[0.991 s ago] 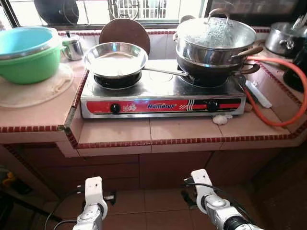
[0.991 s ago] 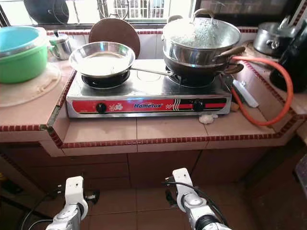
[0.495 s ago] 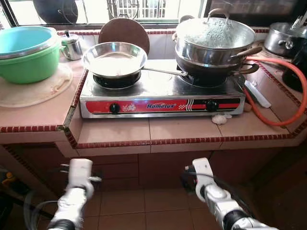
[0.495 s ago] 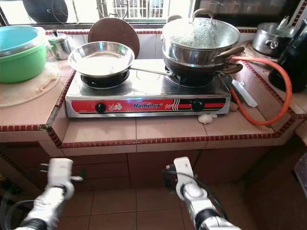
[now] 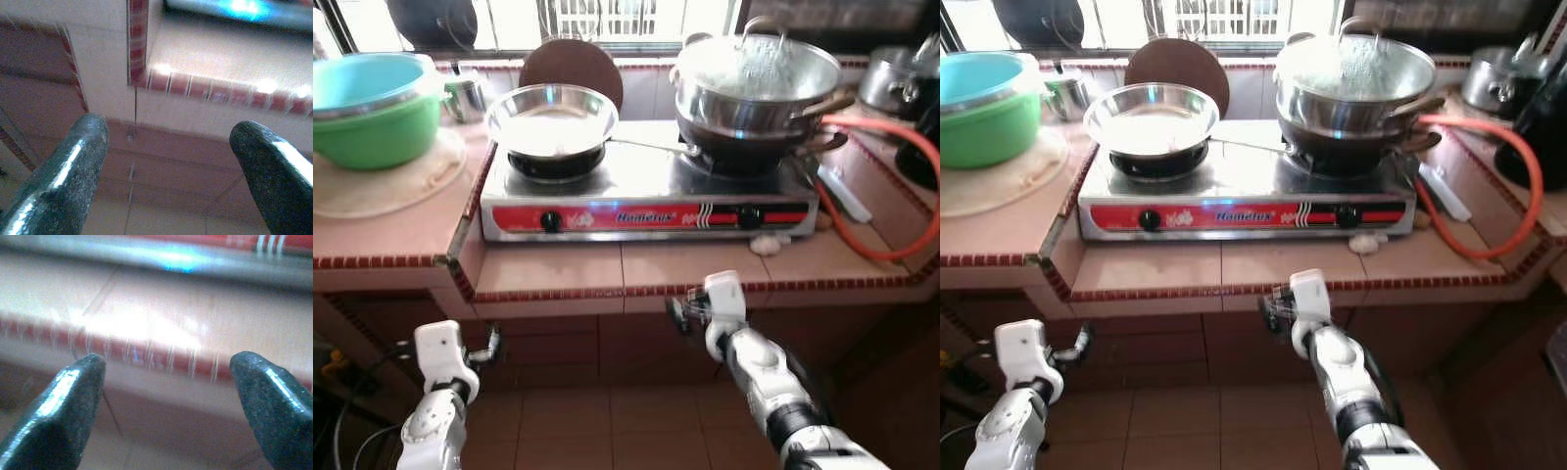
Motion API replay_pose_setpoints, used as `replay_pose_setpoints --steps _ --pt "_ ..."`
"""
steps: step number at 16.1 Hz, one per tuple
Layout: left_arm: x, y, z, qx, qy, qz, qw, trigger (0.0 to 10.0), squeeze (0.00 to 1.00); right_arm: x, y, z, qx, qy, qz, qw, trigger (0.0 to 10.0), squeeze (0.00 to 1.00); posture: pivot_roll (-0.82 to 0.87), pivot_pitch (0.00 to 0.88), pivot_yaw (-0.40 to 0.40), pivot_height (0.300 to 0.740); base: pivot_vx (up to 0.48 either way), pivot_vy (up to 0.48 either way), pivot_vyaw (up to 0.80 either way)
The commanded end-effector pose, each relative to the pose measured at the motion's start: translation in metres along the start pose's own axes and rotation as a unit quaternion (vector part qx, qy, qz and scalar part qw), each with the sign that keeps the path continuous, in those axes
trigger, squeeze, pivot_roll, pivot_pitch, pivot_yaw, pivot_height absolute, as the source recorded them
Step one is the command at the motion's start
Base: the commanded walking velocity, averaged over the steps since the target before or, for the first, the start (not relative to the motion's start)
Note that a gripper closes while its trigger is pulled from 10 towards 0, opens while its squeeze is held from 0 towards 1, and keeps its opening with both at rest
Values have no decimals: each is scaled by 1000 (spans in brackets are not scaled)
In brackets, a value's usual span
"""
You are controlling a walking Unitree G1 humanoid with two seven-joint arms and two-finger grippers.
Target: Kitchen organization
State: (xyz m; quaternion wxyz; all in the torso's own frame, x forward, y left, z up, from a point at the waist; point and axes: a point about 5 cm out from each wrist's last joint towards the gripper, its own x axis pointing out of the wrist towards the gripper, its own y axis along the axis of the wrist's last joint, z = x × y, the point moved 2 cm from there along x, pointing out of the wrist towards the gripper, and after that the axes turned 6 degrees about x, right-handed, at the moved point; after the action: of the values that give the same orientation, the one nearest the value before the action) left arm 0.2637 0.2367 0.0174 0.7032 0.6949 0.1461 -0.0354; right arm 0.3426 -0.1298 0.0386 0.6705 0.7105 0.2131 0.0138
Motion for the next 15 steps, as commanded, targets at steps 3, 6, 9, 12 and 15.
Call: replay_pose_setpoints --steps 3,6,9,12,15 --pt "-25 42 -10 46 35 76 995 10000 0 -9 22 6 2 -10 63 998 10000 0 -27 0 -3 740 0 0 0" --pt "-36 46 -33 36 99 63 992 10000 0 -17 26 1 -14 7 81 997 10000 0 -49 0 17 740 0 0 0" --pt "-33 54 -27 14 82 60 995 10000 0 -17 34 0 -5 1 88 996 10000 0 -49 0 15 740 0 0 0" --pt "-25 74 -14 56 44 88 994 10000 0 -19 38 -1 -1 -2 89 996 10000 0 -51 0 16 740 0 0 0" --pt "-14 87 -25 41 58 96 993 10000 0 -20 40 -4 5 -2 90 996 10000 0 -56 0 19 740 0 0 0"
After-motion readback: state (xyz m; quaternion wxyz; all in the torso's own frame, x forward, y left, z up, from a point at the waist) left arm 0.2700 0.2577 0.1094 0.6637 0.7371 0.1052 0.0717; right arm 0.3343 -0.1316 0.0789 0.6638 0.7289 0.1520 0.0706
